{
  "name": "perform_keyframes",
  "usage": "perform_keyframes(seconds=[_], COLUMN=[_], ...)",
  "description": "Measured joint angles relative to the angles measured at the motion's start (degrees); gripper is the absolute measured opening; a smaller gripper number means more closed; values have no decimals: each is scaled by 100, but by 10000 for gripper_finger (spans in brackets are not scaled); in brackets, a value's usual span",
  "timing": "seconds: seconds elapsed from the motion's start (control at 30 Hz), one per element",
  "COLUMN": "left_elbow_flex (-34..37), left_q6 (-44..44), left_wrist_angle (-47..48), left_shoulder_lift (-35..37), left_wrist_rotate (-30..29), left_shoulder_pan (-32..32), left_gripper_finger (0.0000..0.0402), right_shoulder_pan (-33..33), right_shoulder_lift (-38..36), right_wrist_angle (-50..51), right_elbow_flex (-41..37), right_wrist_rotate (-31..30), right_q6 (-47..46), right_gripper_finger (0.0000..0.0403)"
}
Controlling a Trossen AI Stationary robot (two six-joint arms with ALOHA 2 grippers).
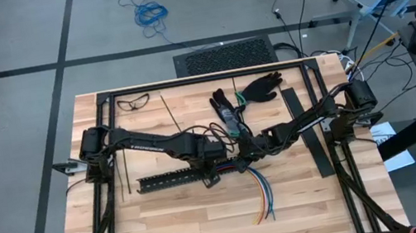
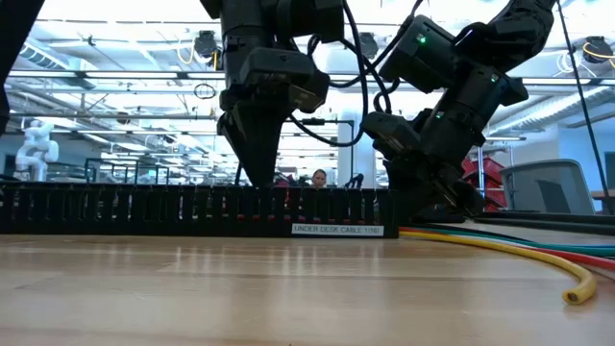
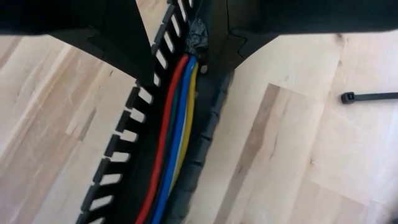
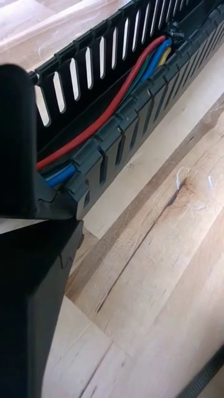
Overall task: Ziptie cables
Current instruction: Put the zip tied cable wires into the black cable duct
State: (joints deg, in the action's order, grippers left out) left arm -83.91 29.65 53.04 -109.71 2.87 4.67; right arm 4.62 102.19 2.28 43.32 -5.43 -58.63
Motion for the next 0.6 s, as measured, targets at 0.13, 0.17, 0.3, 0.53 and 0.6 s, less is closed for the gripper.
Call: perform_keyframes(seconds=[0.13, 0.17, 0.3, 0.53, 0.6], left_elbow_flex=[1, -1, -1, -6, -6], left_q6=[2, 0, -17, 7, 7], left_wrist_angle=[0, 4, 4, -1, -15], left_shoulder_lift=[0, 0, 0, 0, 0], left_wrist_rotate=[-2, -42, -210, 49, 53], left_shoulder_pan=[-2, -2, -7, 52, 126], left_gripper_finger=[126, 119, 99, 93, 93], right_shoulder_pan=[-4, -4, -7, -7, -7], right_shoulder_lift=[0, 0, 0, 0, 0], right_wrist_angle=[-2, -1, -1, -1, -1], right_elbow_flex=[1, -1, -1, -1, 1], right_wrist_rotate=[0, 0, -2, -8, -10], right_q6=[0, 0, 0, 0, 0], right_gripper_finger=[0, 0, 0, 0, 0])
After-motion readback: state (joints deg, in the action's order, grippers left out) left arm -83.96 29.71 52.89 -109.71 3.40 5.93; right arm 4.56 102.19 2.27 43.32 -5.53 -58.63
